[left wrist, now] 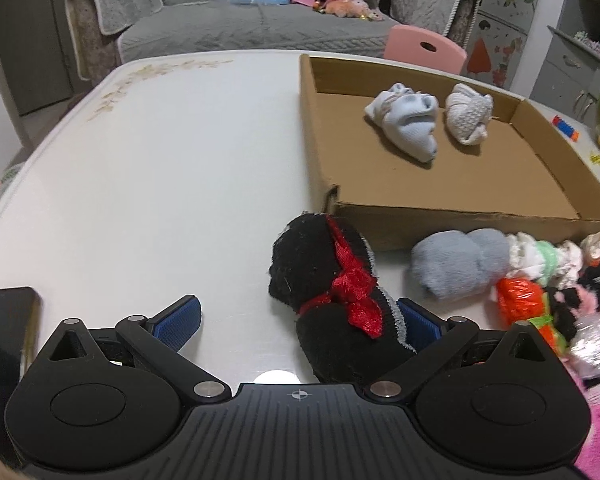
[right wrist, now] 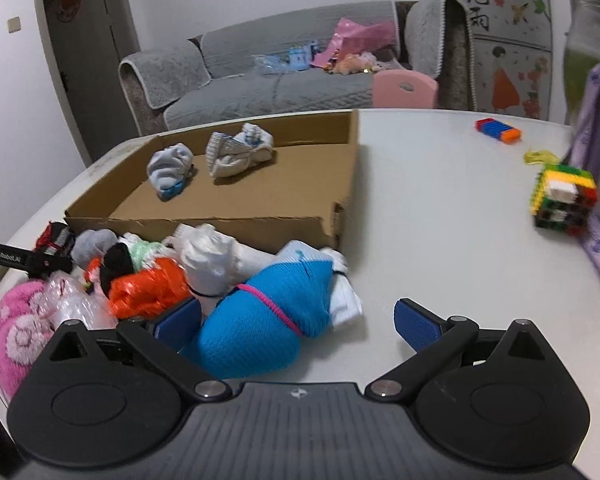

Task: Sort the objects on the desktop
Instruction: 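Move the left gripper to the black sock while the right approaches the blue sock, then grasp the black red-bow sock with the left gripper while the right grasps the blue sock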

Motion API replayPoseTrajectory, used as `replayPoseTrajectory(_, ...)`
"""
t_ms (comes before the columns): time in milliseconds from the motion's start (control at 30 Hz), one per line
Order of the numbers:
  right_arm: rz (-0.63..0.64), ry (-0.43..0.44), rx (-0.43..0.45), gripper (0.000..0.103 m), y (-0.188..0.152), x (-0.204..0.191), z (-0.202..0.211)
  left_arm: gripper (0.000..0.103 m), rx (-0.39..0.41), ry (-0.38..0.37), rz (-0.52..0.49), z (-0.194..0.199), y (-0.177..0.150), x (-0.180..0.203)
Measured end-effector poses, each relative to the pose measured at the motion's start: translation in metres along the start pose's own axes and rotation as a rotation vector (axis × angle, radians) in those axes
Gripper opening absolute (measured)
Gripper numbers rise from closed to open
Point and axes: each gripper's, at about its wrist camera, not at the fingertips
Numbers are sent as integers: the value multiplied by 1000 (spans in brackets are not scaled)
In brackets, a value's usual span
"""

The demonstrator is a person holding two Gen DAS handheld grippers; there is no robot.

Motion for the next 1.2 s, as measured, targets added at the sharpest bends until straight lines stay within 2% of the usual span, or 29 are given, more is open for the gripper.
replayPoseTrajectory(133,-56,-62,17,102,-10,13,10,103,2,42,0,-2,1,-4)
replayPoseTrajectory(267,-105,-7,61,102,-8,16,12,103,-4,38,15,-6,3,-6)
replayPoseTrajectory(400,-74,-25,44,102,-1,6,-5,103,2,48,4,-7,4,-6)
replayPoseTrajectory(600,-18,-52,-11,102,-11,-10,-22,102,9,56,13,-7,4,-10)
replayPoseTrajectory(733,-2,-90,-30,98,-16,-13,-25,102,15,63,8,-8,5,-9)
replayPoseTrajectory(933,41,-146,-34,99,-21,-15,-22,102,18,73,33,-11,8,-12)
replayPoseTrajectory(1133,55,-161,-44,99,-20,-18,-23,103,40,90,46,-12,7,-12)
replayPoseTrajectory(1200,56,-166,-43,96,-20,-19,-22,103,47,95,54,-13,7,-12)
Point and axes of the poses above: each gripper's, at about its wrist camera, not at the fingertips, and z roughly against the way its jaws point, x to its right, y to its top, and after that the axes turned 2 degrees about x, right-handed
